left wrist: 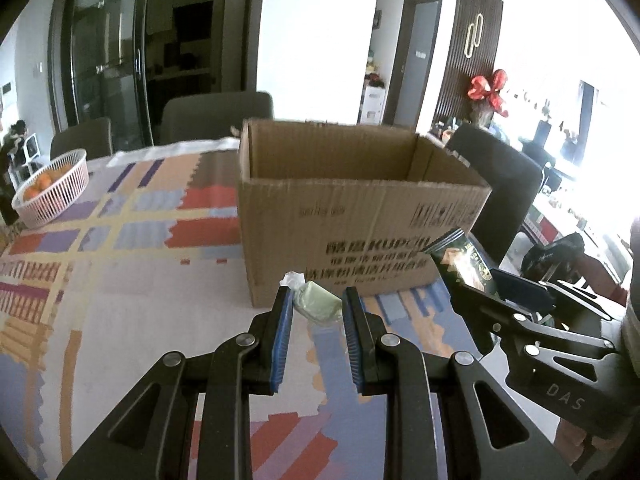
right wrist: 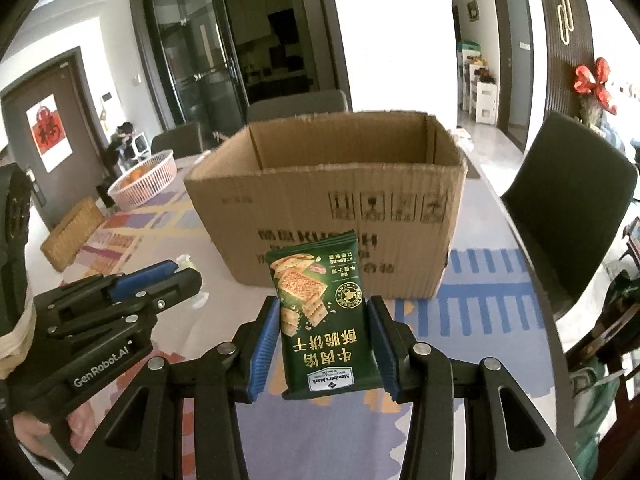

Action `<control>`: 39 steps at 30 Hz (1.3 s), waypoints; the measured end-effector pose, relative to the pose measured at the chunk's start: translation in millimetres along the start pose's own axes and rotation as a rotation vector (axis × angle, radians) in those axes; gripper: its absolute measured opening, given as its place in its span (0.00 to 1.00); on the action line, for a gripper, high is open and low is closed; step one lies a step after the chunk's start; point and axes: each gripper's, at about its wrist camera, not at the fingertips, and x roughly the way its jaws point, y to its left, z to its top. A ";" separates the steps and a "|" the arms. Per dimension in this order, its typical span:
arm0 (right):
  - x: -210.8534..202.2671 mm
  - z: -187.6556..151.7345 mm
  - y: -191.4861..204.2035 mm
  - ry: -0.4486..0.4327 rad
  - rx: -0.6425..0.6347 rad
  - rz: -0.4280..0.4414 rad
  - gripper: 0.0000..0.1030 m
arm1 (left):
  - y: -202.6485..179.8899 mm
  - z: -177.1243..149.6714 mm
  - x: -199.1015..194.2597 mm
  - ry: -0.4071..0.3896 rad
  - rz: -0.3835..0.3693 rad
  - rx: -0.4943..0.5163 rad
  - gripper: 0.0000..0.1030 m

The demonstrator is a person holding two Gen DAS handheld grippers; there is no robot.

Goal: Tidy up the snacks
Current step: 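Carry the white candy and cracker pack into the box and open both grippers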

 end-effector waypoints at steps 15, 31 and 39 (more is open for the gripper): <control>-32.0 41.8 -0.2 -0.132 -0.025 -0.020 0.44 | -13.1 49.5 -31.1 -0.133 0.002 0.054 0.25; -29.3 104.9 0.2 -0.187 -0.073 -0.035 0.44 | -6.2 106.7 -17.8 -0.145 0.002 0.081 0.25; -8.7 131.1 -4.8 -0.133 -0.082 -0.027 0.44 | -1.7 132.2 11.8 -0.074 -0.018 0.073 0.25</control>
